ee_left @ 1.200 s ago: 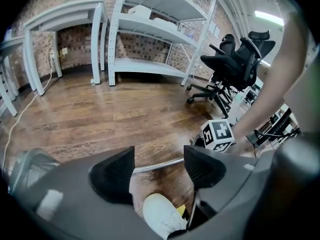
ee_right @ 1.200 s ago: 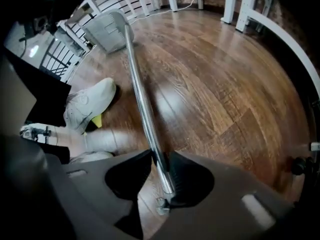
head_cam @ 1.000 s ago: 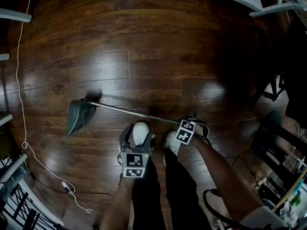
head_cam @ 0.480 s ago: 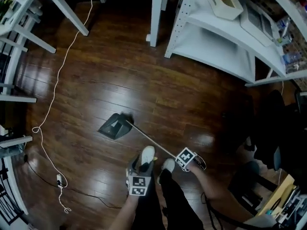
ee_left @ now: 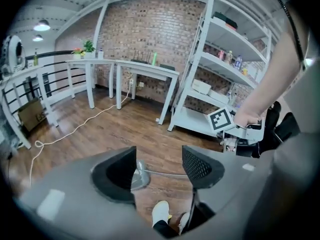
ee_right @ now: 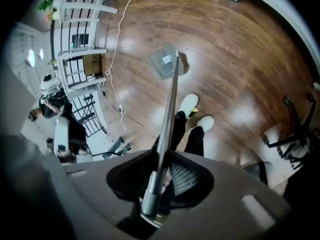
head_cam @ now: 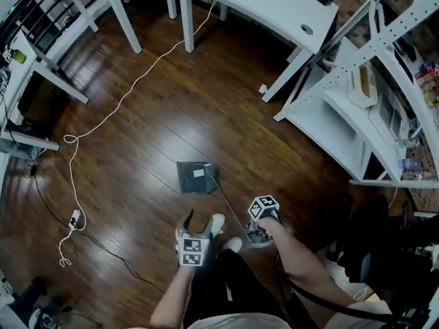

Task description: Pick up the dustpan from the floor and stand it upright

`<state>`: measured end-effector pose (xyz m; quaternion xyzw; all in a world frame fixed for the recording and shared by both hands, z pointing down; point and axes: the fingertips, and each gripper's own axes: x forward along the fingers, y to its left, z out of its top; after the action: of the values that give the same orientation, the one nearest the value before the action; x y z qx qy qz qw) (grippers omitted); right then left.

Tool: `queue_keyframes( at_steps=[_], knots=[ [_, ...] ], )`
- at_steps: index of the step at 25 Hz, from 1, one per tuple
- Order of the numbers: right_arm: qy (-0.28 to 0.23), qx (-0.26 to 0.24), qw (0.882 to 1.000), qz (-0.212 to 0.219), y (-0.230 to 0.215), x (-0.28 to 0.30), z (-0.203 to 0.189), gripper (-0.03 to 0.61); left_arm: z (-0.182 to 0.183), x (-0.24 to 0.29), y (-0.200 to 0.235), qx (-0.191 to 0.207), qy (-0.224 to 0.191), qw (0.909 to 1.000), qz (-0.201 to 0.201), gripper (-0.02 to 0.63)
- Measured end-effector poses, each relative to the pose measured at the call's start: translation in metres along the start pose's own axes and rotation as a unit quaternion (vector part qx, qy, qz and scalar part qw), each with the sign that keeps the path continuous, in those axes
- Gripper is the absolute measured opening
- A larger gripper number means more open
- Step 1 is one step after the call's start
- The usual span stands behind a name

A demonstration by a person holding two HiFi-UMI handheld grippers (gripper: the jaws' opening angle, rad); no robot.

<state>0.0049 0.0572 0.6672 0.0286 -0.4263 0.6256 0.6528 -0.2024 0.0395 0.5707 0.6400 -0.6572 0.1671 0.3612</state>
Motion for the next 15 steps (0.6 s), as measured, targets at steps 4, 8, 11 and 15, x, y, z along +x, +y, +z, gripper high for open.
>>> queue_keyframes(
  at_steps=[4, 8, 11, 15],
  knots=[
    [-0.017, 0.049, 0.993, 0.108, 0.078, -0.016, 0.04, 0.102, -0.004, -0.037, 0.04, -0.046, -0.009, 0.9981, 0.04, 0.311],
    [-0.074, 0.042, 0.986, 0.14, 0.127, -0.037, 0.101, 0.136, -0.017, -0.061, 0.084, -0.079, -0.012, 0.9943, 0.071, 0.311],
    [-0.141, 0.023, 0.981, 0.132, 0.151, -0.07, 0.143, 0.145, -0.026, -0.073, 0.108, -0.101, -0.014, 0.9909, 0.088, 0.311],
    [-0.264, 0.01, 0.958, 0.111, 0.161, -0.139, 0.188, 0.146, -0.023, -0.074, 0.117, -0.105, -0.017, 0.9904, 0.088, 0.311]
  ],
)
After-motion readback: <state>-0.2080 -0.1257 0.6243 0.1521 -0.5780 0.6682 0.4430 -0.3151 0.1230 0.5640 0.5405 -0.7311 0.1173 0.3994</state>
